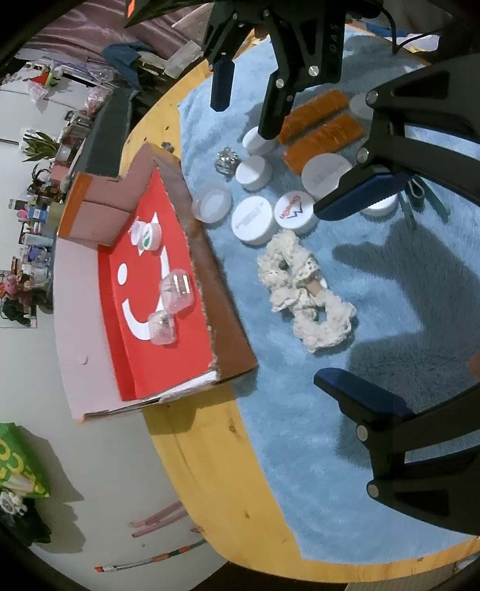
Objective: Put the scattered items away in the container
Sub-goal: 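Withdraw both tools from the box back over the items on the towel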
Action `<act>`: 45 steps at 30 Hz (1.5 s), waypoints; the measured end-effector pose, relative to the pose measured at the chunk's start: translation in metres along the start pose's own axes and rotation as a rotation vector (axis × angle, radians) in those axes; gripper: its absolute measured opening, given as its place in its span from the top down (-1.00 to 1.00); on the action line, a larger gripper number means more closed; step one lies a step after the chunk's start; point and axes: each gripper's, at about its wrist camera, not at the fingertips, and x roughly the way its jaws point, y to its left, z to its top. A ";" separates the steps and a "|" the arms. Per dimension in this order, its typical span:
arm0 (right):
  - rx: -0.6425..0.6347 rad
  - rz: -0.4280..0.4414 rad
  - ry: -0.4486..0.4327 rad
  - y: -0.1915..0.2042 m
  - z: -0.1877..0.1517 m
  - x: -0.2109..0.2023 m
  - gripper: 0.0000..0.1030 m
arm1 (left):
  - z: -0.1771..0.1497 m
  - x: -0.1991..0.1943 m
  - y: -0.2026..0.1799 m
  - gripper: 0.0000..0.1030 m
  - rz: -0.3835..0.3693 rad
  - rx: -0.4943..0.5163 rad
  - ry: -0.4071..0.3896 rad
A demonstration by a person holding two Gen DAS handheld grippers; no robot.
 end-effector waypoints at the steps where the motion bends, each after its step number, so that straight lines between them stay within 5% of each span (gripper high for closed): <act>1: 0.003 -0.001 0.002 0.000 -0.002 0.001 -0.38 | -0.001 0.002 0.001 -0.63 -0.011 0.003 0.001; 25: 0.037 -0.002 0.036 -0.006 -0.011 0.021 -0.38 | -0.002 0.024 0.006 -0.63 -0.052 0.132 0.007; 30: 0.029 0.002 0.041 -0.006 -0.012 0.023 -0.38 | -0.001 0.025 0.009 -0.63 0.021 0.162 -0.002; 45: 0.033 0.026 0.021 -0.009 -0.015 0.028 -0.36 | -0.006 0.029 0.003 -0.59 -0.076 0.208 -0.056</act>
